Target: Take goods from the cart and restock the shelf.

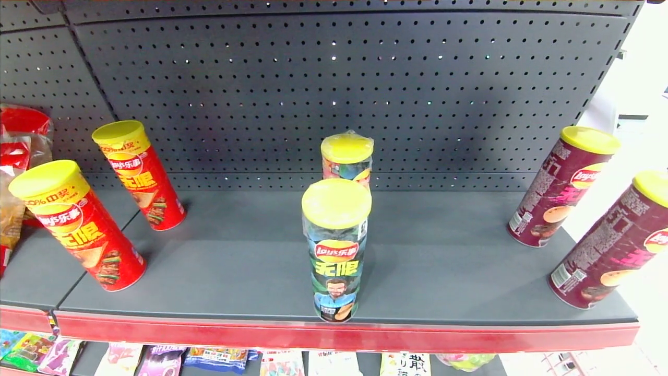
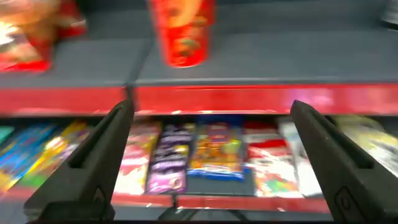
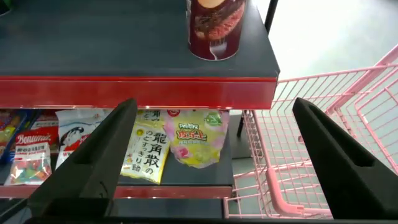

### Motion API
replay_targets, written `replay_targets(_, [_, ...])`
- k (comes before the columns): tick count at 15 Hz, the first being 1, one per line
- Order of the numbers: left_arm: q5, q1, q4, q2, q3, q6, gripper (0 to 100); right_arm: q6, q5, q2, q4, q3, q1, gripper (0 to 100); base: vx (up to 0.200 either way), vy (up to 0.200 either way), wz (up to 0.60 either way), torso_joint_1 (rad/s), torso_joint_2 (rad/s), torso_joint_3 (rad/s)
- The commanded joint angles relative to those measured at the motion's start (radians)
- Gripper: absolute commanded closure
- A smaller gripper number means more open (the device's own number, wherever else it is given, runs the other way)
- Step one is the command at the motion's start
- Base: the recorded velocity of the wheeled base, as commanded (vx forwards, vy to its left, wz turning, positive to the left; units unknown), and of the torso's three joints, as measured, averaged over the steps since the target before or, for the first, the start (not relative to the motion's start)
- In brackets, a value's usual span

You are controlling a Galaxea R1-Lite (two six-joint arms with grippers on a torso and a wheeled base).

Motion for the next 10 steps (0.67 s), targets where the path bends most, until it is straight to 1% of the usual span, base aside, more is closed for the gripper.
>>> replay_targets(1, [0.062, 0.001, 0.0, 0.0, 0.004, -0.019, 0, 0.0, 0.001, 0.003, 0.0, 0.001, 0.0, 0, 0.0, 0.0, 0.0, 0.0, 0.0, 0.0])
replay_targets(2, [0.055, 0.001, 0.0, 0.0, 0.004, -0.037, 0, 0.002, 0.001, 0.003, 0.0, 0.001, 0.0, 0, 0.0, 0.0, 0.0, 0.0, 0.0, 0.0])
replay_targets(3, [-0.003, 0.001, -0.002, 0.0, 0.006, -0.031, 0, 0.002, 0.001, 0.003, 0.0, 0.001, 0.0, 0, 0.0, 0.0, 0.0, 0.0, 0.0, 0.0])
replay_targets(4, [-0.044, 0.001, -0.003, 0.0, 0.009, -0.026, 0, 0.002, 0.001, 0.003, 0.0, 0.001, 0.0, 0, 0.0, 0.0, 0.0, 0.0, 0.0, 0.0])
replay_targets(5, [-0.073, 0.001, -0.023, 0.0, 0.017, -0.042, 0, 0.0, 0.001, 0.003, 0.0, 0.001, 0.0, 0, 0.0, 0.0, 0.0, 0.0, 0.0, 0.0])
replay_targets(6, [-0.139, 0.001, -0.045, 0.0, 0.027, -0.056, 0, -0.001, 0.001, 0.003, 0.0, 0.001, 0.0, 0, 0.0, 0.0, 0.0, 0.0, 0.0, 0.0])
replay_targets(7, [-0.173, 0.001, -0.055, 0.0, 0.032, -0.043, 0, -0.003, 0.001, 0.003, 0.0, 0.001, 0.0, 0, 0.0, 0.0, 0.0, 0.0, 0.0, 0.0])
replay_targets(8, [-0.175, 0.001, -0.063, 0.0, 0.035, -0.008, 0, -0.007, 0.002, 0.003, 0.0, 0.001, 0.0, 0, 0.0, 0.0, 0.0, 0.0, 0.0, 0.0])
replay_targets(9, [-0.159, 0.001, -0.063, 0.0, 0.035, 0.003, 0, -0.01, 0.004, 0.003, 0.0, 0.001, 0.0, 0, 0.0, 0.0, 0.0, 0.0, 0.0, 0.0])
replay_targets(10, [-0.118, 0.001, -0.063, 0.0, 0.035, 0.001, 0, -0.012, 0.007, 0.003, 0.0, 0.001, 0.0, 0, 0.0, 0.0, 0.0, 0.0, 0.0, 0.0])
